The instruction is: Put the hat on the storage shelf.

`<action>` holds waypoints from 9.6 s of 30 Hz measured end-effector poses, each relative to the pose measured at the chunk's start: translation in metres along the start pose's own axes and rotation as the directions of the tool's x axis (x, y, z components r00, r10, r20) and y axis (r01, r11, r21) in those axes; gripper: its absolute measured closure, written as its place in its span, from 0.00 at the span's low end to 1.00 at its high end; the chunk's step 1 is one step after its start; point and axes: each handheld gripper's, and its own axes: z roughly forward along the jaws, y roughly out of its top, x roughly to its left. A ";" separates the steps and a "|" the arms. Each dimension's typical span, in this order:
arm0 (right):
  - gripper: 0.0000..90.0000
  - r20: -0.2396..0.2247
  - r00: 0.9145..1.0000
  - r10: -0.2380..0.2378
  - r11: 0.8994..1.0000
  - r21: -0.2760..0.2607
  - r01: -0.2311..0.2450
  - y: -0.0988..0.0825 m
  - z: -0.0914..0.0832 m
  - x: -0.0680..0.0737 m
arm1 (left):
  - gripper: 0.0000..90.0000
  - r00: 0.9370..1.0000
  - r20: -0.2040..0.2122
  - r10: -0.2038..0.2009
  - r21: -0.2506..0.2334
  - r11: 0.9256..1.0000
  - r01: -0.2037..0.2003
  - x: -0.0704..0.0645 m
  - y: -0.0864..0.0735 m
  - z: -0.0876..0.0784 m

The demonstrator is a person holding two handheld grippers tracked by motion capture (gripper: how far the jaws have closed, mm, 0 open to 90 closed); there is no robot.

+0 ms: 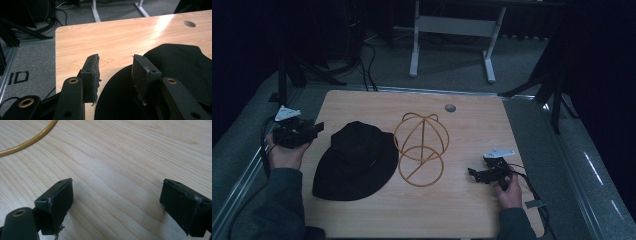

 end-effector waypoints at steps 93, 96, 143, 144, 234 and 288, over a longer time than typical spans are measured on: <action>0.14 0.020 1.000 0.022 1.000 -0.002 -0.022 -0.002 -0.002 0.003 | 0.59 0.939 0.314 0.138 0.286 0.930 -0.232 -0.028 -0.010 -0.023; 0.14 0.020 1.000 0.020 1.000 -0.002 -0.020 -0.002 -0.002 0.003 | 0.59 0.938 0.314 0.148 0.308 0.918 -0.248 -0.030 -0.011 -0.019; 0.14 0.015 1.000 0.017 1.000 -0.002 -0.017 -0.002 -0.002 0.003 | 0.96 0.920 0.352 0.173 0.472 0.816 -0.334 -0.044 -0.024 0.020; 0.14 0.015 1.000 0.017 1.000 -0.002 -0.017 -0.002 -0.002 0.003 | 0.96 0.920 0.353 0.172 0.472 0.816 -0.333 -0.044 -0.024 0.020; 0.14 0.014 1.000 0.014 1.000 -0.003 -0.014 -0.002 -0.002 0.003 | 0.98 0.907 0.378 0.186 0.396 0.853 -0.340 -0.036 0.037 0.002; 0.14 0.014 1.000 0.016 1.000 -0.004 -0.016 -0.002 -0.002 0.003 | 0.98 0.896 0.380 0.229 0.342 0.866 -0.366 -0.040 0.079 -0.022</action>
